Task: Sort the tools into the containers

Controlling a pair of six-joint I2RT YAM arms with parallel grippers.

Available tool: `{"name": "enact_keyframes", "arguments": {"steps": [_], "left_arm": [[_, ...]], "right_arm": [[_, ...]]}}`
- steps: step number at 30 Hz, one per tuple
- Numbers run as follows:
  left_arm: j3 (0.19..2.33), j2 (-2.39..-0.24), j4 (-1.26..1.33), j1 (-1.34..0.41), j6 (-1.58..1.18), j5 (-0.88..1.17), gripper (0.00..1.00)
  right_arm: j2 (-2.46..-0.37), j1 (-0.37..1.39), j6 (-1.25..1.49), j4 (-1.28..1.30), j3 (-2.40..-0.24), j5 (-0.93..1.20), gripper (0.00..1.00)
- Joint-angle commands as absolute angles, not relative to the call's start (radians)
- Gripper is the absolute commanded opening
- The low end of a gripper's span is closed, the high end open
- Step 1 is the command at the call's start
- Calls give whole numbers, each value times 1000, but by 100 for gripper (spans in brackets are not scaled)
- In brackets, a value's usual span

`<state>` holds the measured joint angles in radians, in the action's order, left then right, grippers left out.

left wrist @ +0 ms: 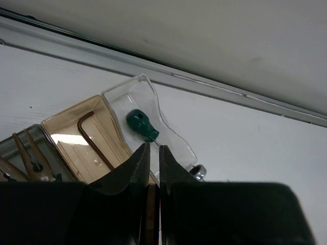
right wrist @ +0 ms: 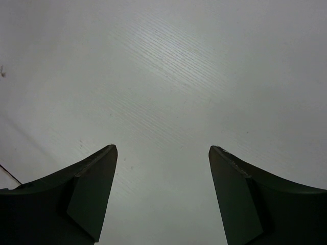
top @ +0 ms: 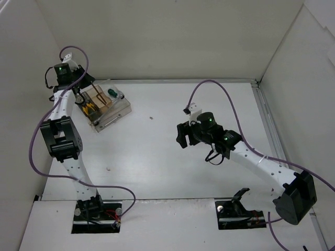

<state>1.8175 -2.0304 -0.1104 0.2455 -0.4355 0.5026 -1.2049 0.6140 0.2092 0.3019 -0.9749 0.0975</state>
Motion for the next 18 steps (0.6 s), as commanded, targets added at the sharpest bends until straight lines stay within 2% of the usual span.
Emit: {"name": "enact_keyframes", "arguments": {"steps": [1,12,18], "left_arm": [[1937,-2035,41,261,-402,548,0],[2072,-2233,52,270,-405,535,0],[2025,-2244,16,270,-417,525,0]], "right_arm": [[-1200,606,207,265,-983,118,70],[-1242,581,209,282,-1002,132,70],[-1255,575,206,287,-1015,118,70]]}}
